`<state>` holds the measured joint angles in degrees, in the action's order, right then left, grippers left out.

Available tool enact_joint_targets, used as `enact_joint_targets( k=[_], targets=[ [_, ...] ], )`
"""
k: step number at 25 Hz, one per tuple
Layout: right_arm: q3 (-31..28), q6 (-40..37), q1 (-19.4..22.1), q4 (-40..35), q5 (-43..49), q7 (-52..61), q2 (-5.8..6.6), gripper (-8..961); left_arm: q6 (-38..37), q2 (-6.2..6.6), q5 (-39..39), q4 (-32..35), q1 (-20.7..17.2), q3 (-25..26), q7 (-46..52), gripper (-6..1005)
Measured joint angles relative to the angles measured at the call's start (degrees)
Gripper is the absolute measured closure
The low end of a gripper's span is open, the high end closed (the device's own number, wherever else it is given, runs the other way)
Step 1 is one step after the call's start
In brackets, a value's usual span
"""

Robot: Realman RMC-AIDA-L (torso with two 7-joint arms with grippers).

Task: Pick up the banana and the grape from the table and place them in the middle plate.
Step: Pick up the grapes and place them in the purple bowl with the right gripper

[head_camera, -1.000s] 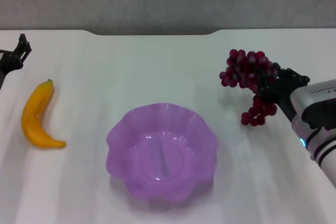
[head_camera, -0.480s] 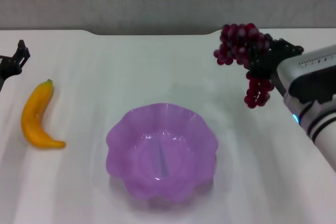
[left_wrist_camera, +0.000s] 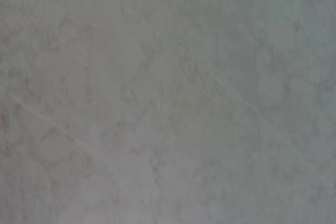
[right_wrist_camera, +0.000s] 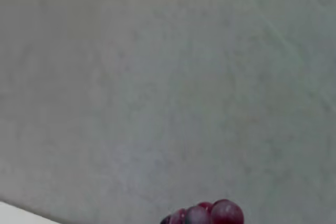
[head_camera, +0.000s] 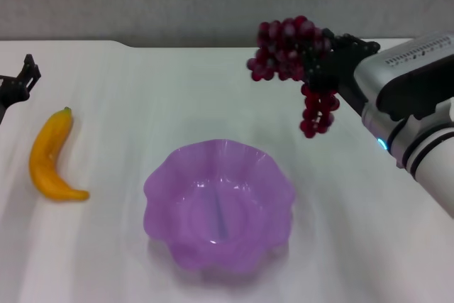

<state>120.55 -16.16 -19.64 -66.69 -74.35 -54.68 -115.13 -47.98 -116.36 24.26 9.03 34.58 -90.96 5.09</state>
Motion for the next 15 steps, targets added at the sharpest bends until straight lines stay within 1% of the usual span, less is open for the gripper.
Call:
enact_joint_targets(
  k=[7, 10, 15],
  targets=[
    [4.14, 2.04, 0.39, -4.15, 0.0, -3.36, 0.0, 667, 0.0, 0.0, 0.0, 0.0, 0.03, 0.0, 0.01, 199],
    [6.33, 3.6, 0.25, -4.53, 0.0, -3.6, -0.08, 668, 0.0, 0.05, 0.0, 0.0, 0.06, 0.0, 0.01, 200],
    [10.87, 3.95, -0.17, -4.61, -0.05, -3.59, -0.11, 669, -0.01, 0.08, 0.0, 0.13, 0.08, 0.01, 0.02, 202]
  ],
)
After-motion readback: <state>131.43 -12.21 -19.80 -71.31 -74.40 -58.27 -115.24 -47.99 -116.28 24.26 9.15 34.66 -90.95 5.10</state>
